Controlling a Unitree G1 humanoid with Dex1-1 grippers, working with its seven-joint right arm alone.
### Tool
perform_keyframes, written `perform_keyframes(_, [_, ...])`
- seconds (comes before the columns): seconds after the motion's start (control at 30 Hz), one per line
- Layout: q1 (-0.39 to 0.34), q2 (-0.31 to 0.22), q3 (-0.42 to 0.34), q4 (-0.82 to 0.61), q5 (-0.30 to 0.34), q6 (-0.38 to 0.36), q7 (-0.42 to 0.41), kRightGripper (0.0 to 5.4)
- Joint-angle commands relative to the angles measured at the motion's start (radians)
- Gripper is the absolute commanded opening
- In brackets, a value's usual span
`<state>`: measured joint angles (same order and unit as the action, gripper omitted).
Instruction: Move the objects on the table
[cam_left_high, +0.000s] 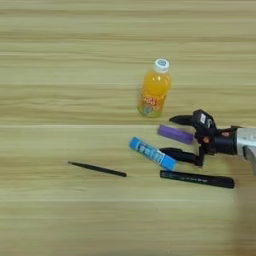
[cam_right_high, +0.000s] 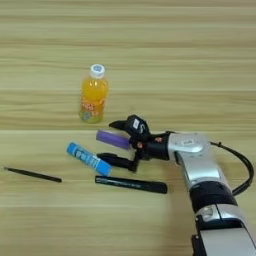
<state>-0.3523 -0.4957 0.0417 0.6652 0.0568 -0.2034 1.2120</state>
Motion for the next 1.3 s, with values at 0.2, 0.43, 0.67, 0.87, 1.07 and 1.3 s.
perform_keyframes(0.2, [-0.021,-0.054,0.001,-0.110,0.018,0.006,0.006,5.39])
perform_keyframes(0.43, [0.002,-0.059,0.003,-0.160,0.031,0.026,0.033,5.39])
perform_keyframes(0.67, [0.022,-0.069,-0.001,-0.211,0.043,0.052,0.058,5.39])
perform_keyframes(0.87, [0.019,-0.075,-0.001,-0.210,0.037,0.073,0.048,5.39])
perform_keyframes(1.07, [0.006,-0.077,0.009,-0.177,0.026,0.095,0.033,5.13])
perform_keyframes(1.3, [0.001,-0.078,0.014,-0.164,0.025,0.102,0.028,4.45])
